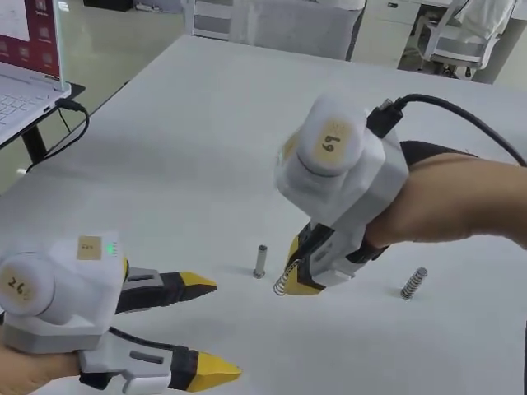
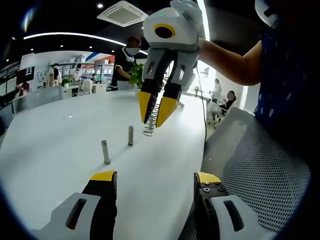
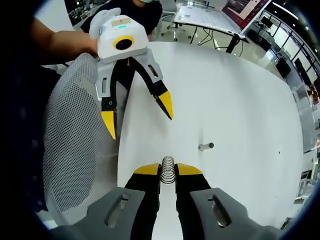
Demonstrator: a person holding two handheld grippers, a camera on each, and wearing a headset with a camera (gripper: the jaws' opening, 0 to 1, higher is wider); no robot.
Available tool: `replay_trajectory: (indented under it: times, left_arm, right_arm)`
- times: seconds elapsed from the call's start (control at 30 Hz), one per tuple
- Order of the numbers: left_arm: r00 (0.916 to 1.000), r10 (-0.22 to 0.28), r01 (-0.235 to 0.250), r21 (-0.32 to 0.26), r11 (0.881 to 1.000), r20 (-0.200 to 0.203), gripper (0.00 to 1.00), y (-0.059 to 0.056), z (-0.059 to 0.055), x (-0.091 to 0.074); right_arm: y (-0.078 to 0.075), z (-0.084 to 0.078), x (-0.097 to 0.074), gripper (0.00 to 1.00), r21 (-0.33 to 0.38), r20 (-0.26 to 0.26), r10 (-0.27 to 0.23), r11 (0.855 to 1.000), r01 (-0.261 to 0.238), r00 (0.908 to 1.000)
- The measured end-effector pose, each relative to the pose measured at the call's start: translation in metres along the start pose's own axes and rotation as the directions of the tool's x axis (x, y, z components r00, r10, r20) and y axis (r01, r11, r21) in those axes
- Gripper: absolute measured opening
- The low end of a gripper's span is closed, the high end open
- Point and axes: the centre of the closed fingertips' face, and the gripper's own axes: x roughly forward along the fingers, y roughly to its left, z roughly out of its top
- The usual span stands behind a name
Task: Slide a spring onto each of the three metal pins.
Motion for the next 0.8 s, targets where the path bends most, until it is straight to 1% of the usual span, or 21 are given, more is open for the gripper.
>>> replay_trajectory:
  times: [0.1, 0.2, 0.37, 0.47, 0.53, 0.63, 0.8]
  left_arm:
    - [0.9999, 0.012, -0.012, -0.005, 1.000, 0.008, 0.61, 0.002, 0.000, -0.001]
    - [0.9999, 0.013, -0.013, -0.011, 1.000, 0.008, 0.61, 0.002, -0.001, -0.002]
    - [0.9997, 0.016, -0.016, -0.015, 1.000, 0.017, 0.64, 0.002, 0.000, -0.003]
    - [0.9996, 0.020, -0.019, -0.018, 1.000, 0.022, 0.65, 0.003, 0.000, -0.003]
    - [0.9995, 0.024, -0.023, -0.018, 1.000, 0.022, 0.65, 0.003, 0.000, -0.004]
    - [0.9994, 0.027, -0.027, -0.020, 0.999, 0.023, 0.66, 0.004, -0.001, -0.005]
    - [0.9994, 0.029, -0.029, -0.020, 0.999, 0.019, 0.66, 0.003, -0.003, -0.006]
  right_arm:
    - [-0.009, 0.000, -0.003, 0.08, 0.005, -0.003, -0.011, 1.000, 0.011, 0.9999]
    - [-0.019, 0.001, -0.006, 0.08, 0.005, -0.007, -0.027, 1.000, 0.027, 0.9996]
    - [-0.035, 0.003, -0.009, 0.08, 0.012, -0.018, -0.049, 0.999, 0.050, 0.9986]
    - [-0.045, 0.004, -0.009, 0.08, 0.004, -0.029, -0.061, 0.998, 0.061, 0.9977]
    - [-0.049, 0.005, -0.008, 0.08, 0.008, -0.036, -0.057, 0.998, 0.057, 0.9977]
    - [-0.060, 0.006, -0.006, 0.08, 0.004, -0.050, -0.057, 0.998, 0.058, 0.9971]
    - [-0.069, 0.009, -0.002, 0.08, 0.005, -0.062, -0.045, 0.999, 0.046, 0.9971]
